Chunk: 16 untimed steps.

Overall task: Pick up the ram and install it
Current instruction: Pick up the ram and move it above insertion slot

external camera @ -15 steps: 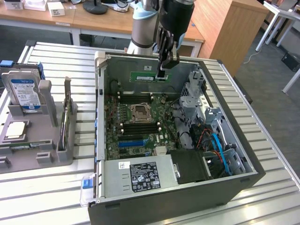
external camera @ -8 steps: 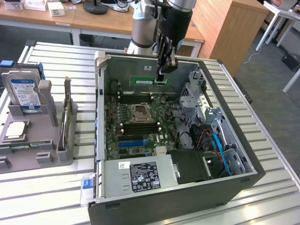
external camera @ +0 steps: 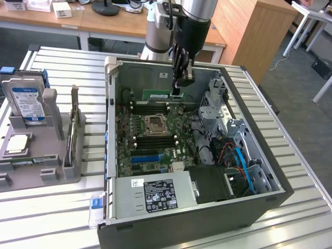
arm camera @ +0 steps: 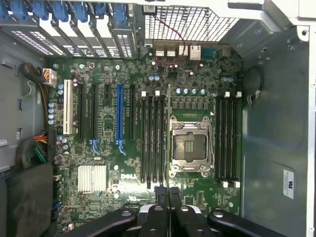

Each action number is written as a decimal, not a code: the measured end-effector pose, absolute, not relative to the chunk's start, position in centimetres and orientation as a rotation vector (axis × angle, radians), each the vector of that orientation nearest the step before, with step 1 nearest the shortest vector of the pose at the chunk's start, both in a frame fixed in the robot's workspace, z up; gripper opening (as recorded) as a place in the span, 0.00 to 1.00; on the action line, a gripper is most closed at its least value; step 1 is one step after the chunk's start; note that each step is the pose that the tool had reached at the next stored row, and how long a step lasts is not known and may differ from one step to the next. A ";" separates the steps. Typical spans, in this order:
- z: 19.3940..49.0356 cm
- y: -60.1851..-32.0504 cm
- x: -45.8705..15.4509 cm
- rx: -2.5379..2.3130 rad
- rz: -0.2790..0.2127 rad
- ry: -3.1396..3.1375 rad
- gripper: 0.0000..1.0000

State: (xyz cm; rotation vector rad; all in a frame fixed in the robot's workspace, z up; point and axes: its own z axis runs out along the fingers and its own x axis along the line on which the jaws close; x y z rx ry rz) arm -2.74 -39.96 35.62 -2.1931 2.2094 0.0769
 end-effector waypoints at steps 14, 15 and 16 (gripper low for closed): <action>35.5 -41.0 -2.7 -2.193 0.077 2.210 0.12; 35.5 -41.1 -2.7 -2.194 0.077 2.210 0.12; 35.5 -41.2 -2.7 -2.194 0.076 2.211 0.12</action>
